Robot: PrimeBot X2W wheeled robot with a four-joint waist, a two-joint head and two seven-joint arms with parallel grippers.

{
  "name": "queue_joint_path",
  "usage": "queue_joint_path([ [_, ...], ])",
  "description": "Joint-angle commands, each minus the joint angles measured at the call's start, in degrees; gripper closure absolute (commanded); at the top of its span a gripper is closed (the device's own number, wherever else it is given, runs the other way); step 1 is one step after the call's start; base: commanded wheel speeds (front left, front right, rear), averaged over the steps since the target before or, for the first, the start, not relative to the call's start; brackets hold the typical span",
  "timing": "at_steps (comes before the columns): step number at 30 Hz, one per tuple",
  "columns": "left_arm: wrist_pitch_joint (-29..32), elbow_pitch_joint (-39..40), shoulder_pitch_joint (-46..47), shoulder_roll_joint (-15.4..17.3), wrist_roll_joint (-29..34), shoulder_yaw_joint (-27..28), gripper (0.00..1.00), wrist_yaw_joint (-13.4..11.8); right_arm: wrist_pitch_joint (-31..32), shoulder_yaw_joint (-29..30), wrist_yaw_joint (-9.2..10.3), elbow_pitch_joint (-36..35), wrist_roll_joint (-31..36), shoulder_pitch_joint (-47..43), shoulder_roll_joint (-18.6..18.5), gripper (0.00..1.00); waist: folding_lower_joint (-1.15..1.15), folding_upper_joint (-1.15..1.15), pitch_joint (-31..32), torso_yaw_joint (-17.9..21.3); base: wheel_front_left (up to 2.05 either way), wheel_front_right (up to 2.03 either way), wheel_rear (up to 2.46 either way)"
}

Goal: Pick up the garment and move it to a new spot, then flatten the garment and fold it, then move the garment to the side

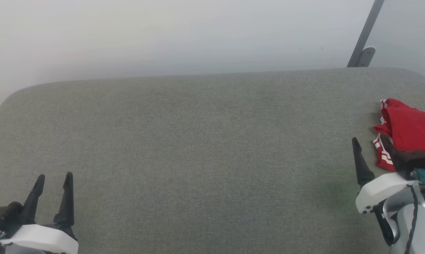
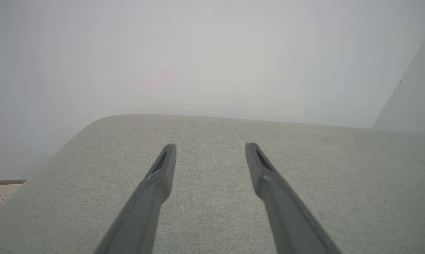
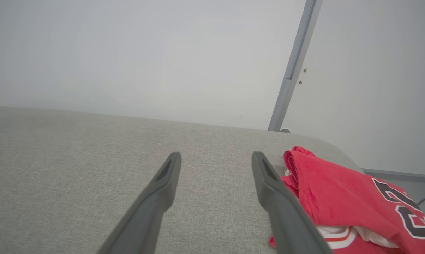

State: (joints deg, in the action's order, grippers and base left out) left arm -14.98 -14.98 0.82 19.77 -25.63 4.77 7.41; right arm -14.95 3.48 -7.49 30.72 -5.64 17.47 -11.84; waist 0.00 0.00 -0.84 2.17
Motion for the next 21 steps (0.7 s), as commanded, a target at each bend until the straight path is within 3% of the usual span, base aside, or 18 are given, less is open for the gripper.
queue_joint_path([
  [1,-0.21,0.23,-0.59,-0.1,0.15,0.28,0.0,0.07,-0.26,0.04,0.0,-0.7,0.26,-0.75,0.33,0.0,0.0,0.0,-0.04,-0.01,0.0,0.0,0.0],
  [21,-0.21,0.6,-0.04,-0.22,0.1,0.43,0.0,0.07,0.1,1.32,0.0,-8.12,0.44,-6.39,3.19,0.0,0.0,0.0,-1.09,0.12,0.0,0.0,0.0],
])
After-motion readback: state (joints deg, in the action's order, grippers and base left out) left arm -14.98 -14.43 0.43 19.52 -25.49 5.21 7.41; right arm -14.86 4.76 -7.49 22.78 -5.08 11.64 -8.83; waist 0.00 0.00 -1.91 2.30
